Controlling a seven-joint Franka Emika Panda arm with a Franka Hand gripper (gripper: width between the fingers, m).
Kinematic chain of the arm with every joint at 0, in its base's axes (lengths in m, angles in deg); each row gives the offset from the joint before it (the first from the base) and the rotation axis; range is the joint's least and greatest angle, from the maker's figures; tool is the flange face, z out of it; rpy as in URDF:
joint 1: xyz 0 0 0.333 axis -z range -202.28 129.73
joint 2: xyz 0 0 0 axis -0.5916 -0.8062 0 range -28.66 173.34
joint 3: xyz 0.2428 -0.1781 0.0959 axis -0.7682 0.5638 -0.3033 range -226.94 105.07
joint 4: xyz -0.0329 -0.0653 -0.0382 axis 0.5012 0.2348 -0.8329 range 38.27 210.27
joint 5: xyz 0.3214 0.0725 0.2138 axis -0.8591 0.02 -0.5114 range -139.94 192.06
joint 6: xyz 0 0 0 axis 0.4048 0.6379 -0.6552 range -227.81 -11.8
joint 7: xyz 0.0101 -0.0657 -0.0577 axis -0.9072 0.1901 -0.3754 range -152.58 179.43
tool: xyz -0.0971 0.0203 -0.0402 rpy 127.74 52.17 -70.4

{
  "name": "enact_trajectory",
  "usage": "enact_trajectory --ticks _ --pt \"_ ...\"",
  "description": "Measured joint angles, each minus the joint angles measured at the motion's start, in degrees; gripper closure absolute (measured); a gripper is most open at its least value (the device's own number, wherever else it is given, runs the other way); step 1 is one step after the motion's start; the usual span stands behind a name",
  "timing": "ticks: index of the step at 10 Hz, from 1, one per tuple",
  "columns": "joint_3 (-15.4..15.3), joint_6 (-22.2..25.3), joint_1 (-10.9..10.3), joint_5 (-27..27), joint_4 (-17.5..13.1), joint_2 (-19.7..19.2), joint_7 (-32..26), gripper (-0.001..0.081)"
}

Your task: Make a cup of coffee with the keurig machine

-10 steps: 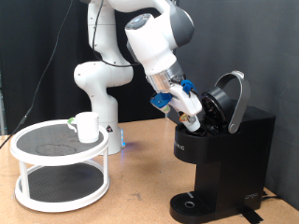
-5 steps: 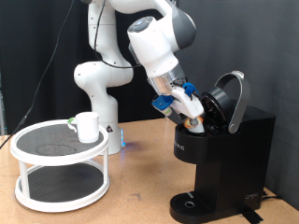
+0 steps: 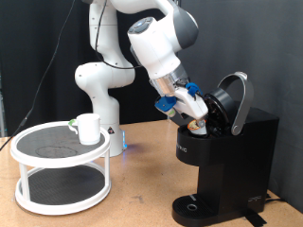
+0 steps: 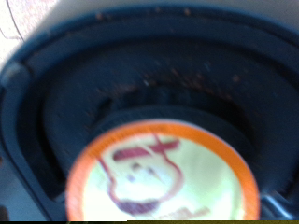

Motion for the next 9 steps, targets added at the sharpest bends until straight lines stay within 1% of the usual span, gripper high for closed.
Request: enact_trajectory --ticks 3,9 --pt "-0.24 2.5 -0.01 -0.03 0.1 0.65 -0.5 0.0072" --pt "-1.9 2.51 -0.05 -0.06 1.95 0.64 -0.41 0.0072"
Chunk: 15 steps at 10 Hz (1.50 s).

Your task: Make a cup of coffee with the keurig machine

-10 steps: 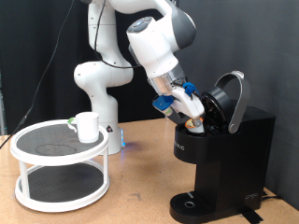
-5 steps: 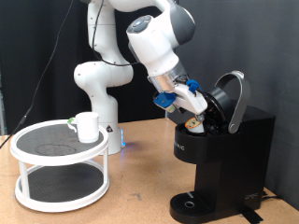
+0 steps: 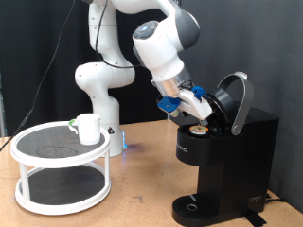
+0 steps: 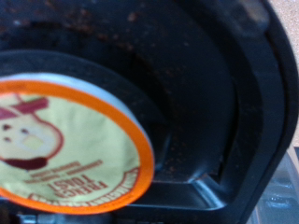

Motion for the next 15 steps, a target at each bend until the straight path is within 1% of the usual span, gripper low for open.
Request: enact_trajectory --ticks 2,4,6,8,9,10,12,13,15 --pt "-0.26 -0.75 0.0 -1.07 0.35 0.11 -0.14 0.0072" --pt "-0.24 -4.84 0.03 -6.05 1.89 1.79 -2.8 0.0072" --pt "0.17 -5.06 0.83 -6.29 3.84 5.06 -2.67 0.0072" --pt "0.15 -4.98 0.81 -6.42 3.82 4.86 -2.71 0.0072" --pt "0.35 -4.67 0.81 -8.19 3.51 4.96 -3.34 0.0072" --pt "0.66 -3.73 0.81 -10.7 2.74 5.18 -4.15 0.0072" --pt "1.13 -1.0 0.8 -15.49 -0.3 5.81 -4.46 0.0072" --pt "1.13 -0.43 0.74 -17.05 -1.88 6.04 -4.37 0.0072" --pt "0.78 0.5 0.6 -18.1 -4.97 6.32 -3.21 0.0072"
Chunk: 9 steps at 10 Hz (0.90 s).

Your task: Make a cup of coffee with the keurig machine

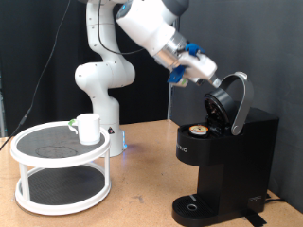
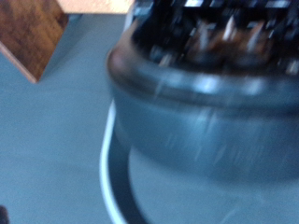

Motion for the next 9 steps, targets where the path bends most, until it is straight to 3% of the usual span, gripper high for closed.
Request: enact_trajectory --ticks 4,5,9 --pt "-1.01 3.77 -0.09 0.98 -5.62 0.46 6.16 0.0072" --pt "-0.98 3.6 -0.07 0.96 -5.45 0.43 5.77 0.0072" --pt "-1.58 1.8 -0.67 -7.27 -7.4 0.16 3.07 0.0072"
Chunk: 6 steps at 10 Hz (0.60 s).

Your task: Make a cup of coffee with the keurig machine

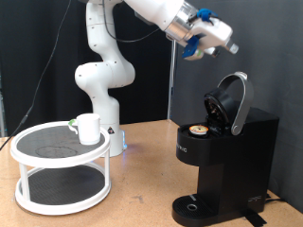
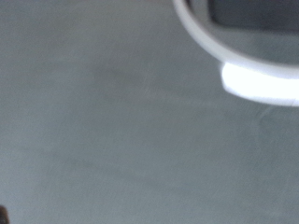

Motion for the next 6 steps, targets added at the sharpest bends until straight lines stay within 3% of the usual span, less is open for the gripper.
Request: enact_trajectory --ticks 3,6 --pt "-3.39 -1.98 -0.64 1.94 -4.12 -1.84 5.7 0.0072" --pt "-7.12 -1.84 -1.02 10.38 -8.38 -4.6 12.52 0.0072"
